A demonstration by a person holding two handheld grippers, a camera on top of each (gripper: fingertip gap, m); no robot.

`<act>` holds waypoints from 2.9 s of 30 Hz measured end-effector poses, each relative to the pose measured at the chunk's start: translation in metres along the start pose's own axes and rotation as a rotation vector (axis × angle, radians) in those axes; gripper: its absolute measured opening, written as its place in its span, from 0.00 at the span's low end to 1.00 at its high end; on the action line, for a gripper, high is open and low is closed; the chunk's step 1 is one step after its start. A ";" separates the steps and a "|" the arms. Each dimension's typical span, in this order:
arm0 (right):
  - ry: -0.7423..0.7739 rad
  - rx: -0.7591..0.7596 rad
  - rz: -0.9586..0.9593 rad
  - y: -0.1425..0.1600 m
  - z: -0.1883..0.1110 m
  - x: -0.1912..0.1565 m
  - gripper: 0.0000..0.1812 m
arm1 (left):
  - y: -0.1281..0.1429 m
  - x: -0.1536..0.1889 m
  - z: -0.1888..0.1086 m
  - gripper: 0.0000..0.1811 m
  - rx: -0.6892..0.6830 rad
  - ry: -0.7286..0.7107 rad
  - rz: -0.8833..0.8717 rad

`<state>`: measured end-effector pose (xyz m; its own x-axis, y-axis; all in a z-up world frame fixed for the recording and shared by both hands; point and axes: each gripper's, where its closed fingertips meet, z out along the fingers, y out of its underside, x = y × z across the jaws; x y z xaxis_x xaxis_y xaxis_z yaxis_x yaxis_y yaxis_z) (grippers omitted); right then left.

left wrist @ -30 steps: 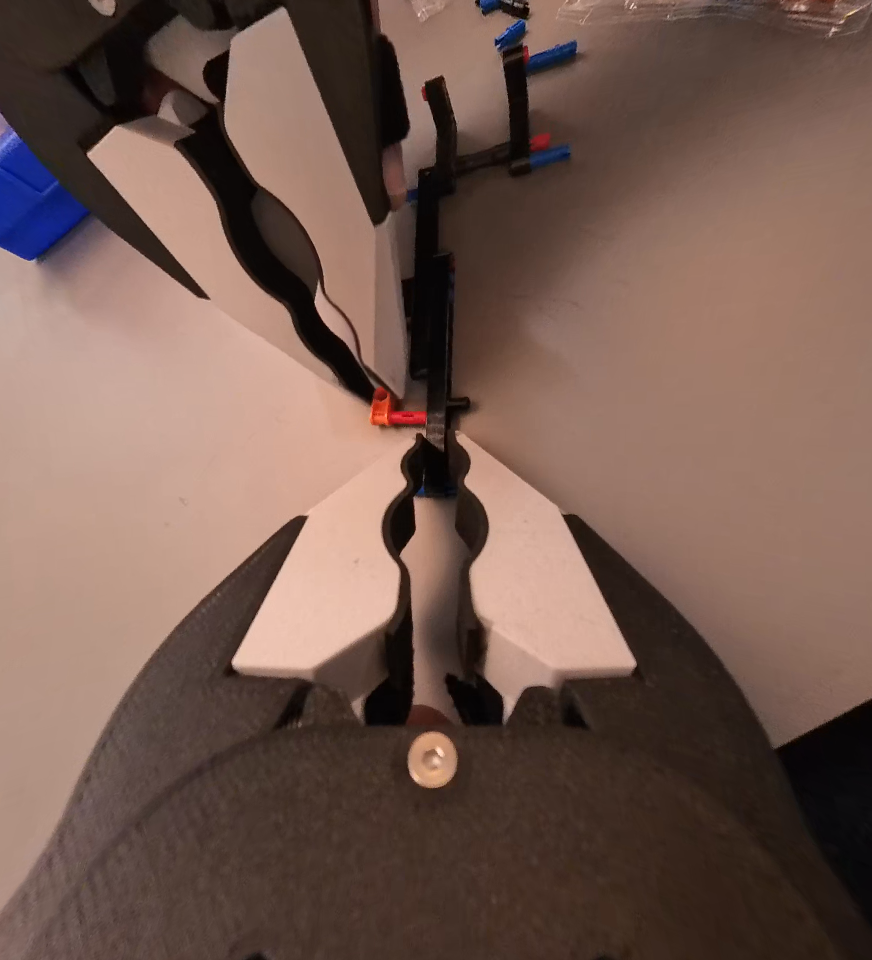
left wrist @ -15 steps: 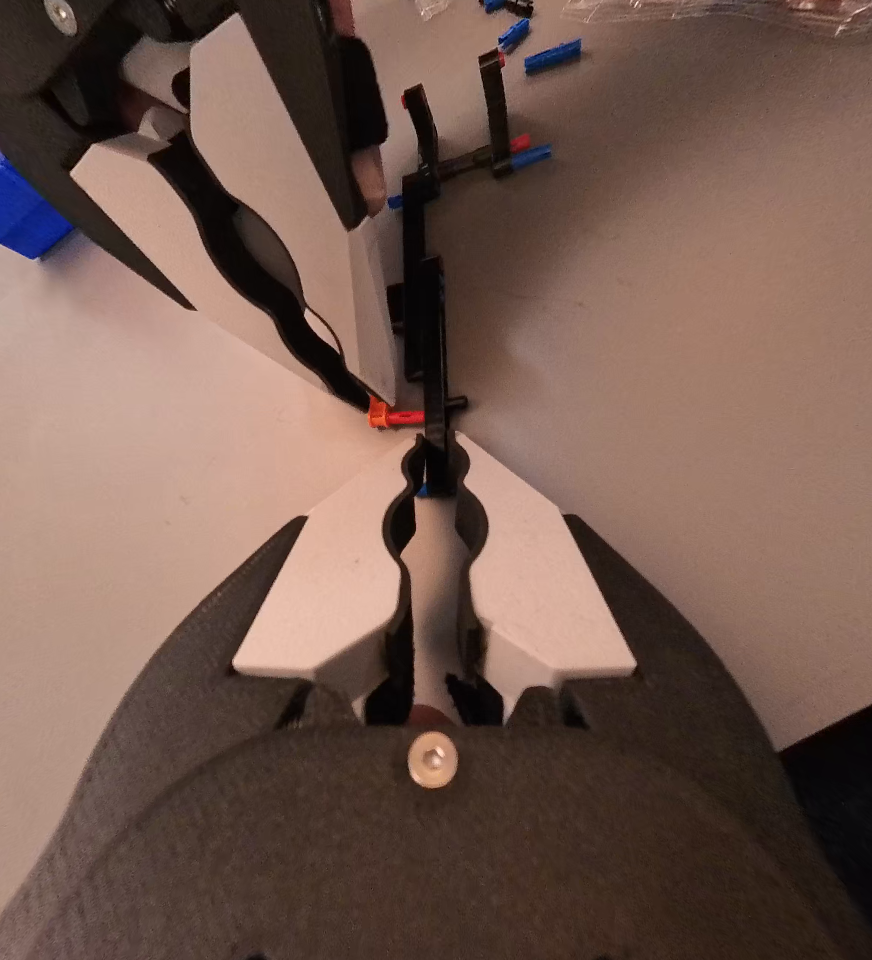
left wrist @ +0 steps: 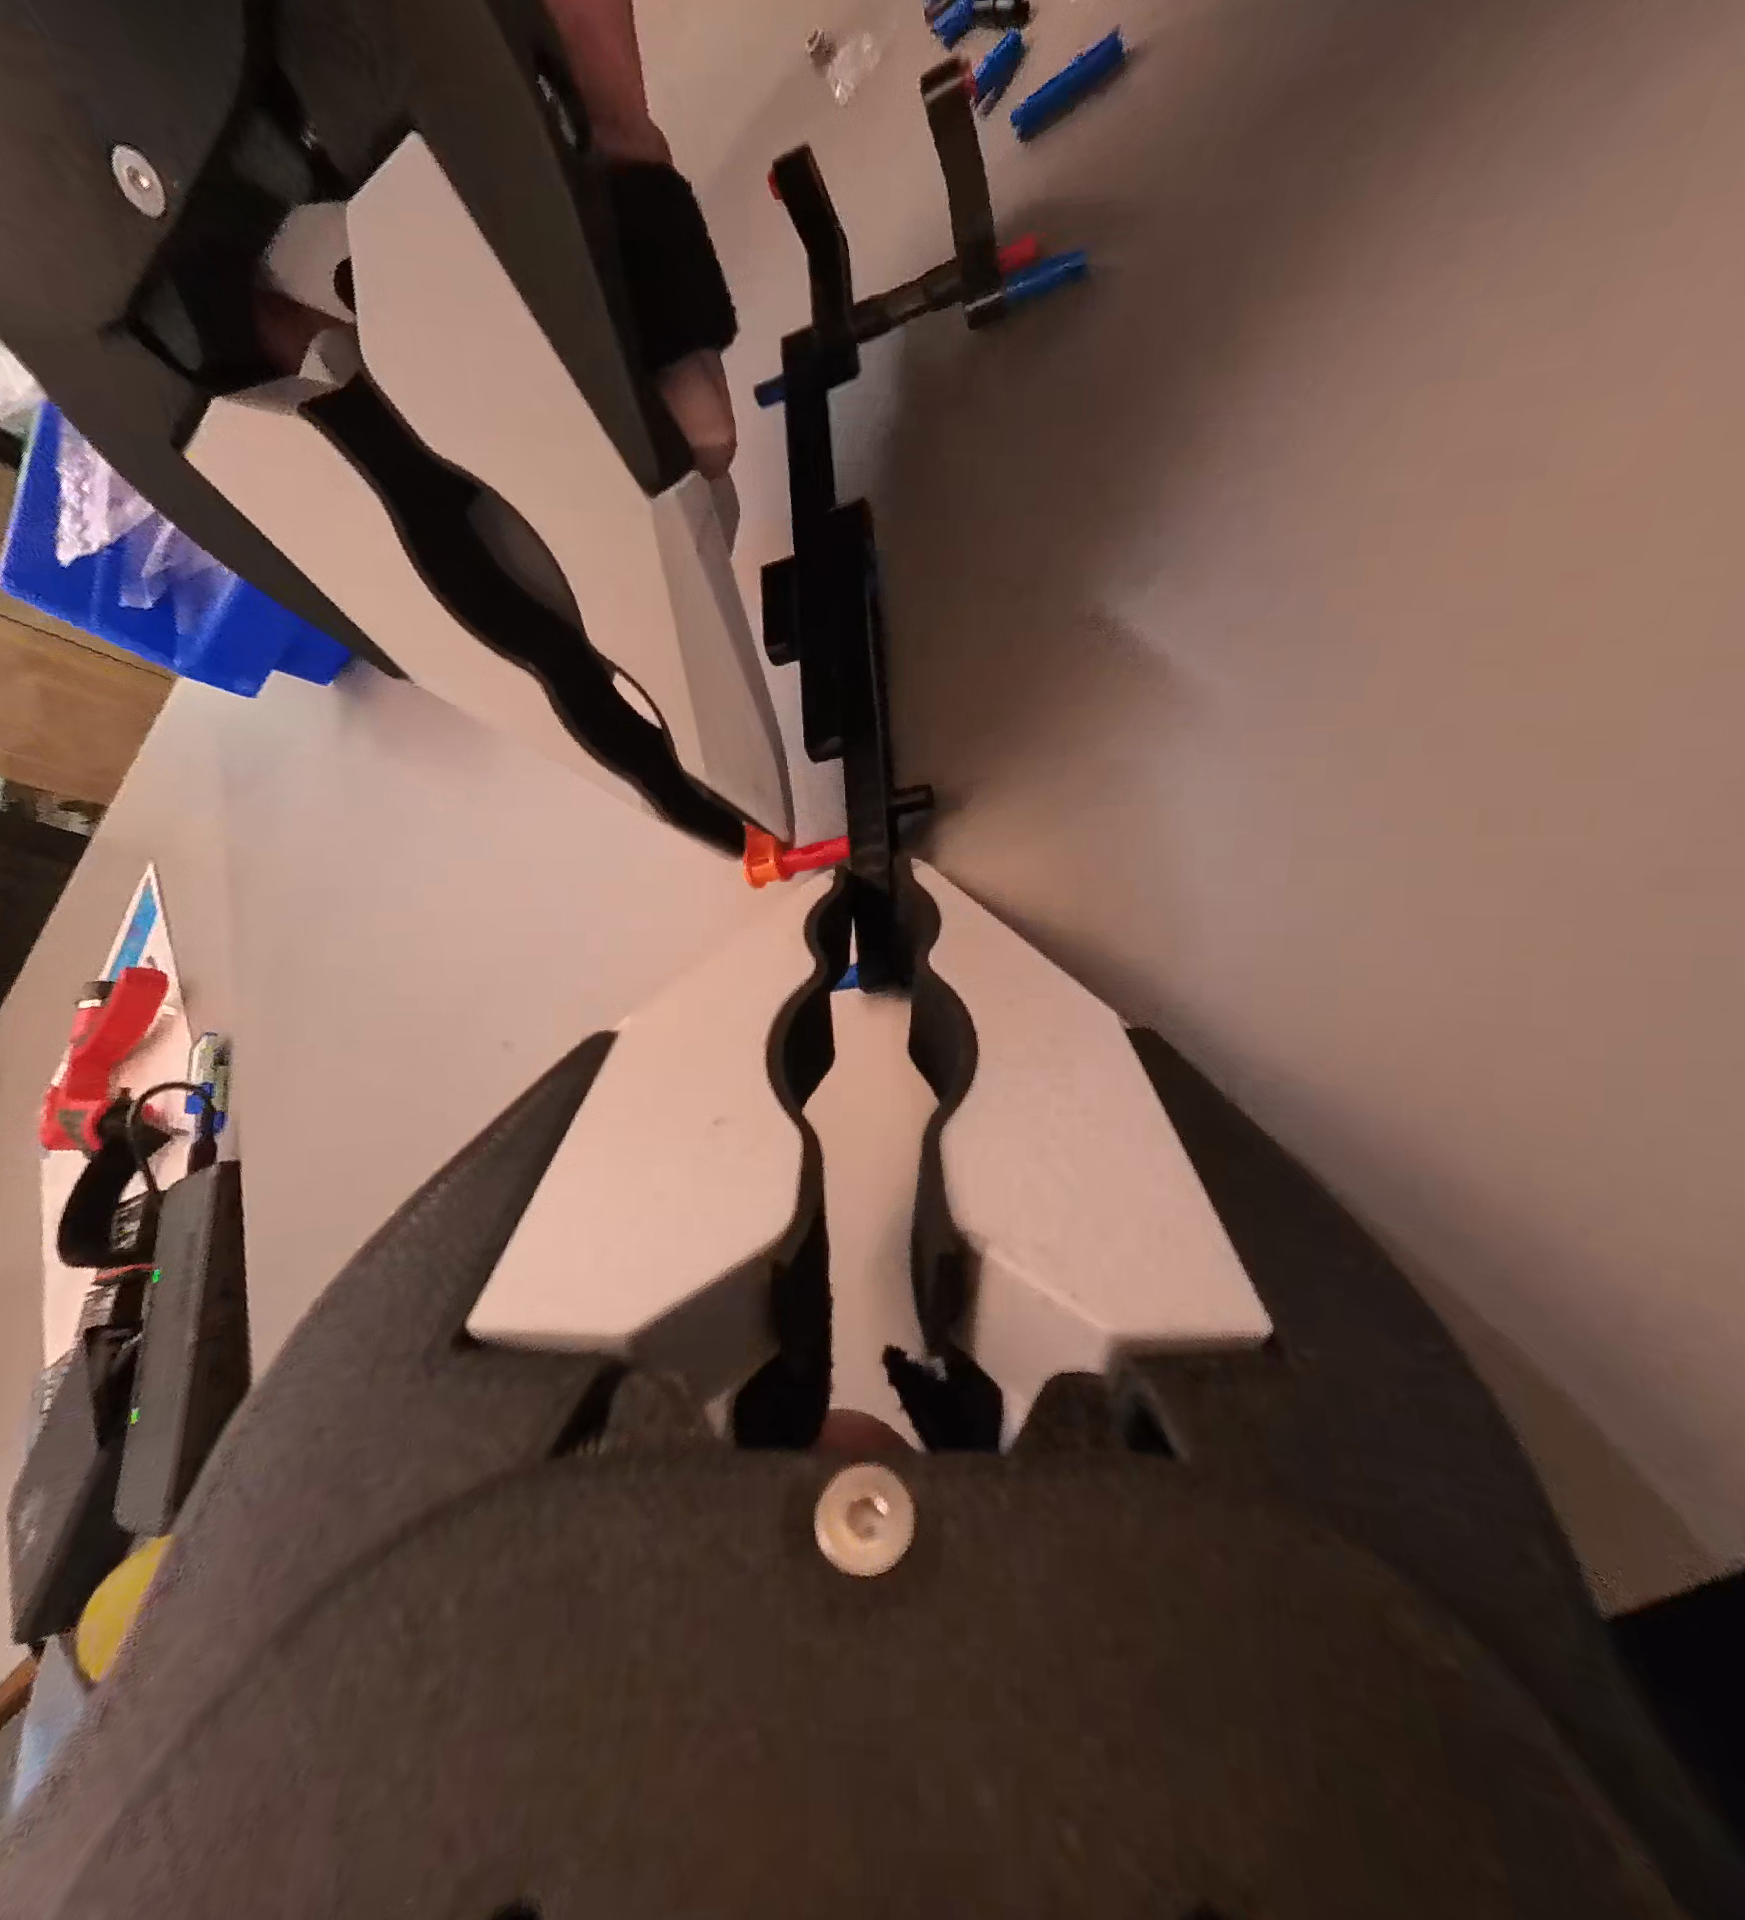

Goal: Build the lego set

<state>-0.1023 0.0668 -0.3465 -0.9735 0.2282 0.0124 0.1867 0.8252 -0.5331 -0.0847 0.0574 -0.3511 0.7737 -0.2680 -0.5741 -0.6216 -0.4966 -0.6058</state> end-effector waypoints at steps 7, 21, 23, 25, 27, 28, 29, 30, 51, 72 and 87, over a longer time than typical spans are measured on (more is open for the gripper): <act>0.047 0.009 -0.028 0.001 -0.004 0.001 0.02 | 0.000 -0.001 0.000 0.03 -0.007 -0.034 0.021; 0.037 0.011 -0.039 0.000 -0.006 0.003 0.02 | -0.001 -0.001 0.001 0.03 -0.008 -0.035 0.014; 0.034 0.006 -0.038 0.000 -0.005 0.002 0.02 | -0.001 -0.001 0.001 0.03 -0.008 -0.034 0.012; 0.032 -0.003 -0.045 0.000 -0.003 0.001 0.02 | -0.001 -0.001 0.001 0.03 -0.008 -0.032 0.011; 0.033 -0.011 -0.050 -0.001 -0.002 0.000 0.02 | -0.001 -0.001 0.001 0.03 -0.009 -0.031 0.011; 0.032 -0.013 -0.053 -0.001 -0.002 0.000 0.02 | -0.001 -0.001 0.001 0.03 -0.009 -0.030 0.011; 0.029 -0.016 -0.056 -0.001 -0.002 0.000 0.02 | -0.001 -0.001 0.001 0.03 -0.009 -0.030 0.010; 0.025 -0.017 -0.057 -0.002 -0.002 0.000 0.02 | -0.001 -0.001 0.001 0.03 -0.008 -0.029 0.008; -0.029 0.016 0.015 0.003 0.004 0.001 0.02 | 0.002 0.001 0.004 0.03 -0.021 0.128 -0.149; -0.005 0.028 0.134 0.008 -0.011 0.009 0.10 | 0.002 0.000 0.005 0.03 -0.022 0.149 -0.181; 0.047 -0.076 0.200 0.035 -0.018 -0.018 0.04 | -0.001 0.004 0.003 0.04 -0.055 0.130 -0.248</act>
<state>-0.0755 0.1008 -0.3503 -0.9091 0.4140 -0.0469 0.3870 0.7971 -0.4636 -0.0815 0.0595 -0.3549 0.9126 -0.2345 -0.3348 -0.4067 -0.6035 -0.6858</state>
